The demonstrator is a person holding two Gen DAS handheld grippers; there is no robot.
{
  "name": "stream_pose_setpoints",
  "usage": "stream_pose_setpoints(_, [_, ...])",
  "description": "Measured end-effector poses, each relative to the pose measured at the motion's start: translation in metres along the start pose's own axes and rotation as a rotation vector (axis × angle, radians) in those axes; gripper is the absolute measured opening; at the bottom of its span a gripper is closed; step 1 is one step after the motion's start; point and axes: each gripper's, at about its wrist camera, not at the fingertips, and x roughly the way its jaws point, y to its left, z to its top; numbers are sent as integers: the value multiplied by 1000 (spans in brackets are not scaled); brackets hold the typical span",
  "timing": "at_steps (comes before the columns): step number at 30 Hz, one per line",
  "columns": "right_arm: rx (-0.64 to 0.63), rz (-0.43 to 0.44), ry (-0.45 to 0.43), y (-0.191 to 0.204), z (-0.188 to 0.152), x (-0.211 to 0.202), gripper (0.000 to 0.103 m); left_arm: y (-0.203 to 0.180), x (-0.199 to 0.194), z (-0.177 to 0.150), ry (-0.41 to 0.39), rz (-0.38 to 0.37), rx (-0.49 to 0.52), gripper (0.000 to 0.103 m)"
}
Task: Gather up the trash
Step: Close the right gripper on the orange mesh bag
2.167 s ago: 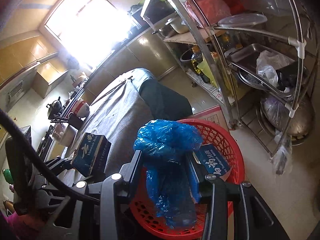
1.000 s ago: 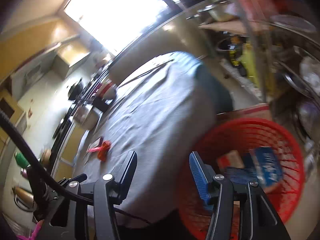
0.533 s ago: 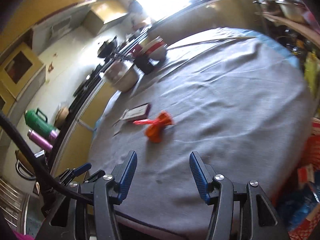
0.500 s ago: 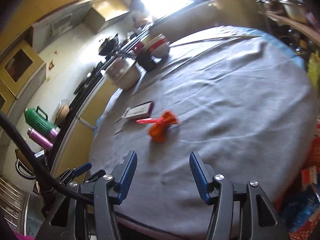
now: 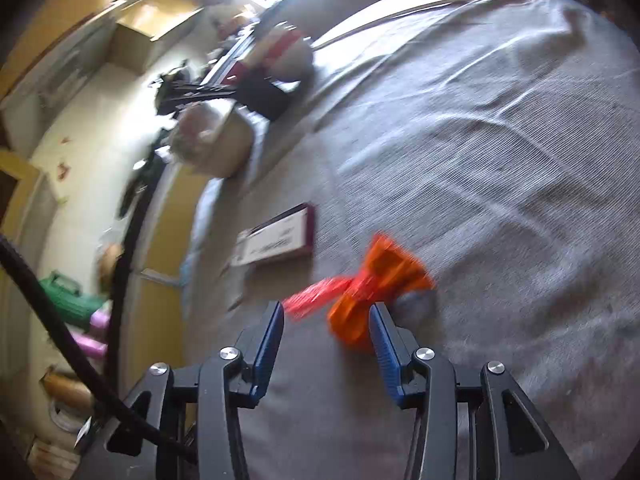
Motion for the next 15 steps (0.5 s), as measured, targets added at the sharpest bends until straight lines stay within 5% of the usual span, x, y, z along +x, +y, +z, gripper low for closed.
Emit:
stream_pose_setpoints(7, [40,-99,18,1,8,23,40,7,3,4,1,-10,-27,73])
stream_pose_setpoints(15, [-121,-164,-39,13,1,22,31,1,-1,23,18,-85,-64,73])
